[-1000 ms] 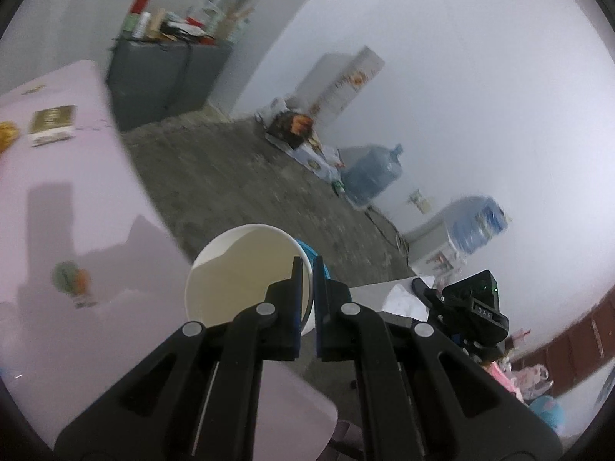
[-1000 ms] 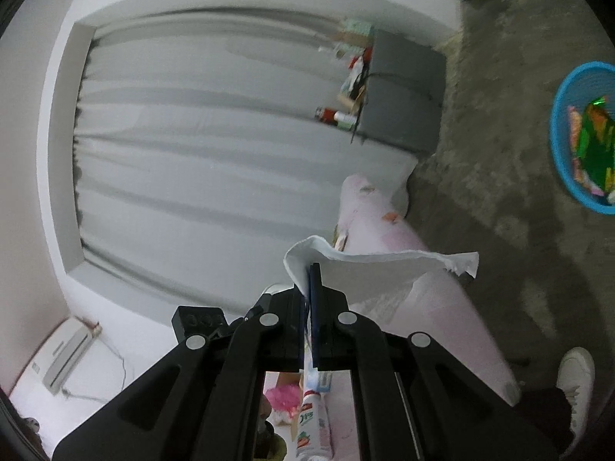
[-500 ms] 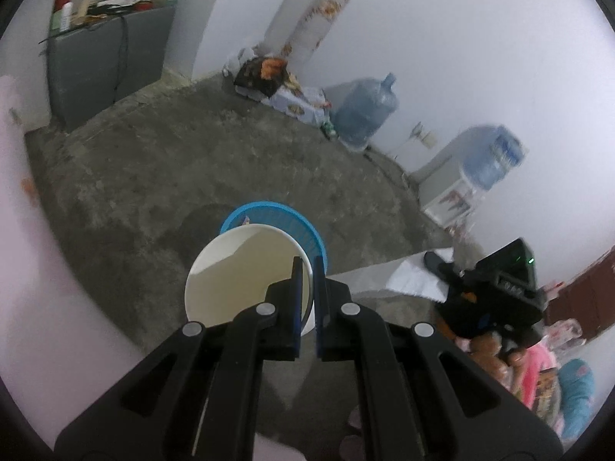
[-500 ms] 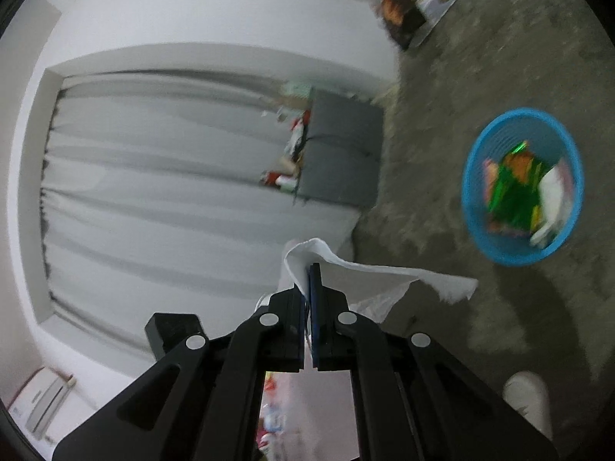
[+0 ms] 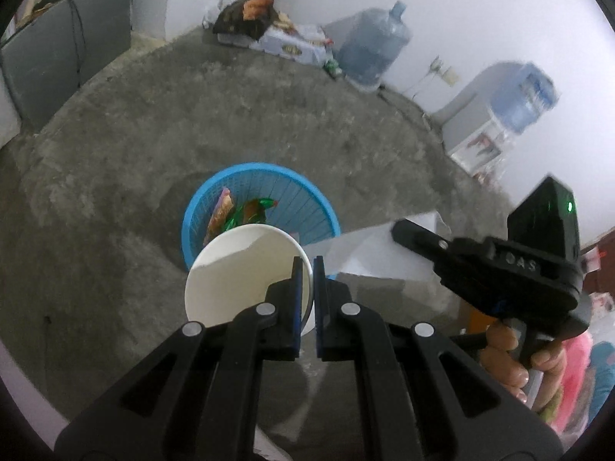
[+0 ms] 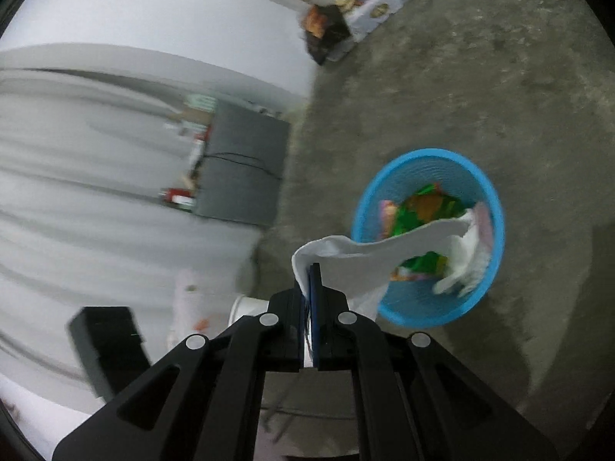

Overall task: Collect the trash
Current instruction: 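Carry the paper cup and paper over the blue wastebasket, then open both tools to drop the cup and paper into the wastebasket, then move both tools back over the table toward the red wrapper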

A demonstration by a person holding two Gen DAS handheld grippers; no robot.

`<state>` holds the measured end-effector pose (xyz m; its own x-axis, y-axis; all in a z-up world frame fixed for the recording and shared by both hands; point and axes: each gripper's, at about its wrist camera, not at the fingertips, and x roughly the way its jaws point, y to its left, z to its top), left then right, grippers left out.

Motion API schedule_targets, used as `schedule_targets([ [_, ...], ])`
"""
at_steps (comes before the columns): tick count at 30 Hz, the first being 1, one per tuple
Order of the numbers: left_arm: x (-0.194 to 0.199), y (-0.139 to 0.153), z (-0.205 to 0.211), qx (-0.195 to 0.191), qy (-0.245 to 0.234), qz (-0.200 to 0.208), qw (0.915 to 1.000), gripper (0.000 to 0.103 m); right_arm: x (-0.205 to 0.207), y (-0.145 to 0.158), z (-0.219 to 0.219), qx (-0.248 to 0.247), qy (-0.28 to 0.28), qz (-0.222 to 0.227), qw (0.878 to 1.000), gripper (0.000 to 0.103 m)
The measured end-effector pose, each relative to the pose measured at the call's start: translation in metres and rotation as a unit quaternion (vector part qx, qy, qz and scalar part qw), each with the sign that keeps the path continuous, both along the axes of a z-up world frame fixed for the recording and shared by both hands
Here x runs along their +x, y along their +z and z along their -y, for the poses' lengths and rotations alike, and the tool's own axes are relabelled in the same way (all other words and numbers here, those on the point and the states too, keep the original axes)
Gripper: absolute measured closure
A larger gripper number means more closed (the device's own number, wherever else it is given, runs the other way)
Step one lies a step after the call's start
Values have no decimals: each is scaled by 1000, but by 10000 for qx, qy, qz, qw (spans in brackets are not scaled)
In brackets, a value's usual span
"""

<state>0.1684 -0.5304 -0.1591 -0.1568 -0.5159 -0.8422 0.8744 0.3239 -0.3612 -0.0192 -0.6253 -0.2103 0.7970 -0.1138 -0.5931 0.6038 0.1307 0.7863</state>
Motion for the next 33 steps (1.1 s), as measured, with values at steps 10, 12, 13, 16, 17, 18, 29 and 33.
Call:
schedule_targets([
  [10,3,-42,34,363,274,-44,9990,70,33,-73,39,323,106,-1505,9880,68],
  [12,3,-39,31,346,254,-32,9991,68,35,-75,37,276,147,-1568,9871,61],
  [13,3,-35,29,316,232,-6,9992,68,34,-76,36,287,158,-1588,9868,57],
  [16,2,-26,24,260,218,20,9994,65,32,-74,31,299,173,-1677,9852,47],
  [17,3,-21,20,222,219,17,9995,63,31,-72,27,308,158,-1779,9834,45],
  [18,3,-17,17,197,223,28,9996,62,30,-70,25,319,136,-1868,9818,41],
  [29,24,64,-77,-76,553,430,9975,50,18,-23,-28,-24,275,-1961,9802,33],
  [33,39,107,-134,-306,864,691,9934,39,14,14,-55,-386,388,-1736,9833,31],
])
